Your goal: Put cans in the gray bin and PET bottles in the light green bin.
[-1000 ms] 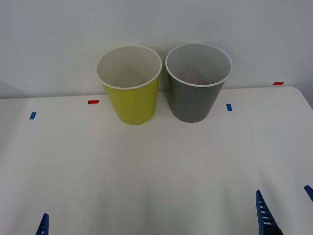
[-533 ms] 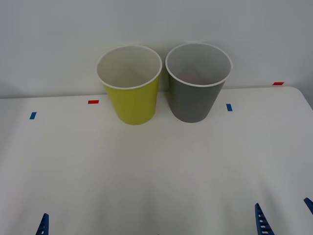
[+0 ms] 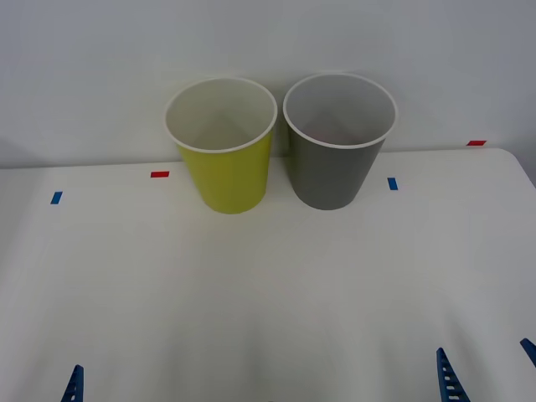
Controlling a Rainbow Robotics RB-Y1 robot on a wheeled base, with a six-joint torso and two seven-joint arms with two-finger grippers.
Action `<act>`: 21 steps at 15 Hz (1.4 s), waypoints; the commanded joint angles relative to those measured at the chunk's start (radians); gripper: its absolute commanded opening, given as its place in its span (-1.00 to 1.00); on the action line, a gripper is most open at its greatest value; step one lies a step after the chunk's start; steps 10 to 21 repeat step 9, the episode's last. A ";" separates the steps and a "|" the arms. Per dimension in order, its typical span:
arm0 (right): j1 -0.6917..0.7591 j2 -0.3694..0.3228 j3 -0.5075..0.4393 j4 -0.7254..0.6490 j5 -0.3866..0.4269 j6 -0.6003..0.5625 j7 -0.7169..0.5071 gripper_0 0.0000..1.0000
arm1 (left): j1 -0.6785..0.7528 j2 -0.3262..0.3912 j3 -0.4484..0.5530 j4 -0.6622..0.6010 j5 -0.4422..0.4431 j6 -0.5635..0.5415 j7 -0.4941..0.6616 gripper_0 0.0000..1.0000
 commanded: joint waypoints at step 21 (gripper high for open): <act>0.000 0.000 0.000 0.000 0.000 0.000 0.000 1.00 | 0.000 0.000 0.000 0.000 0.000 0.000 0.000 1.00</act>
